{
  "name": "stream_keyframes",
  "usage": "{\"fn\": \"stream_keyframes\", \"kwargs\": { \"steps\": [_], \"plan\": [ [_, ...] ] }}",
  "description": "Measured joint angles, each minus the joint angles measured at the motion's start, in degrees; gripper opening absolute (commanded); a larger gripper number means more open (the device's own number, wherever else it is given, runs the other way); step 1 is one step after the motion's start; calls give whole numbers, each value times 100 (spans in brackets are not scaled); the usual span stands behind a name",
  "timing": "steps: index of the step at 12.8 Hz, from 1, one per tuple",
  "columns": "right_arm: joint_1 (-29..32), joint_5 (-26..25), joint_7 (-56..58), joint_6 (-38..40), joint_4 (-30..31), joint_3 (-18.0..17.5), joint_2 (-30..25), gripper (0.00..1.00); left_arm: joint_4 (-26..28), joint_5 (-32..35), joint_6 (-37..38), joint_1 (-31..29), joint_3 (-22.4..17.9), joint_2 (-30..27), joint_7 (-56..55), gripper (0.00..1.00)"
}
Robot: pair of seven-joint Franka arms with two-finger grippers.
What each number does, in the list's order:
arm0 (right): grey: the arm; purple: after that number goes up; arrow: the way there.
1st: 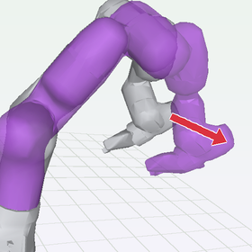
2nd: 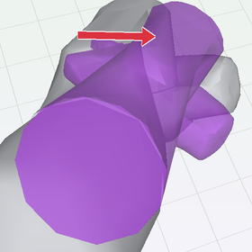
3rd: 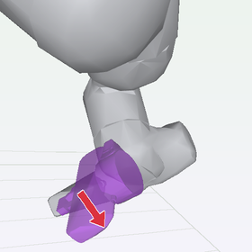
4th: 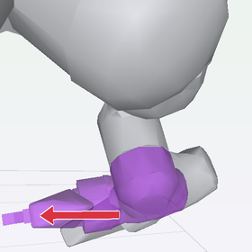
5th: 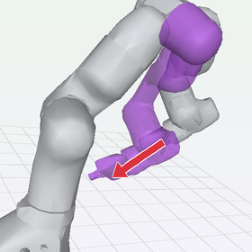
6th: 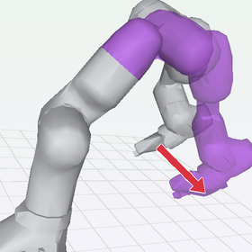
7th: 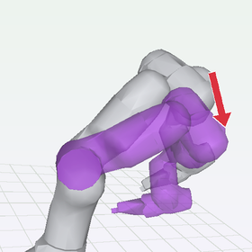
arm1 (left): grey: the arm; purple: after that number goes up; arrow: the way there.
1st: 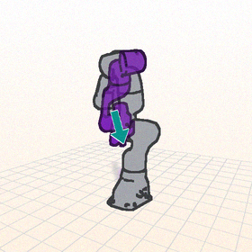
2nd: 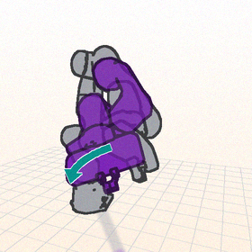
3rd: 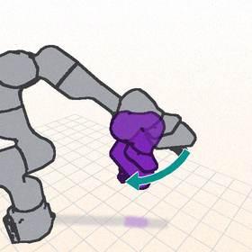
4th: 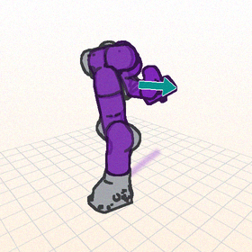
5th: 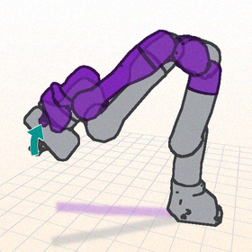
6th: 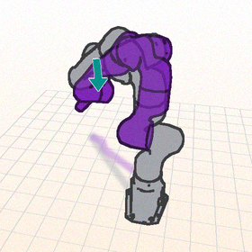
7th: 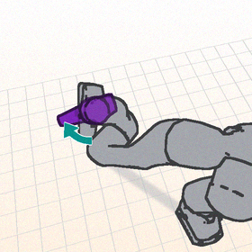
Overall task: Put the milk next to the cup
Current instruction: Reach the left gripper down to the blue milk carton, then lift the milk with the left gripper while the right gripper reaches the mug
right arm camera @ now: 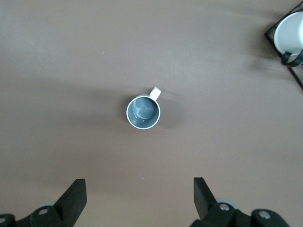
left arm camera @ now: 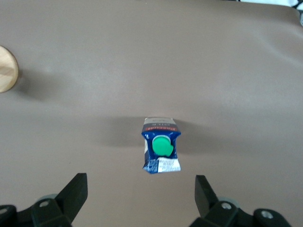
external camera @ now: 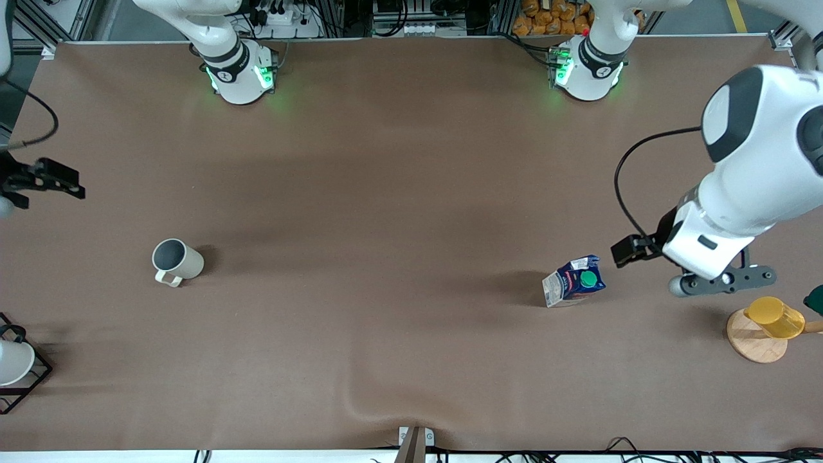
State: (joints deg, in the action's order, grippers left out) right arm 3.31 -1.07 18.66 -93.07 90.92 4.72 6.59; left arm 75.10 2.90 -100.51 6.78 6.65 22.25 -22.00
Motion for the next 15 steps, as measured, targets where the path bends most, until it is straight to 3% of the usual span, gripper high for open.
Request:
{"fn": "stream_keyframes", "kwargs": {
  "steps": [4, 15],
  "plan": [
    [200, 0, 11, -71, -34, 21, 329, 100, -6, 0, -398, 192, 4, 367, -484, 100],
    [358, 1, 9, -67, -143, 39, 338, 100, -30, 3, -612, 340, -10, 997, -509, 100]
  ]
}}
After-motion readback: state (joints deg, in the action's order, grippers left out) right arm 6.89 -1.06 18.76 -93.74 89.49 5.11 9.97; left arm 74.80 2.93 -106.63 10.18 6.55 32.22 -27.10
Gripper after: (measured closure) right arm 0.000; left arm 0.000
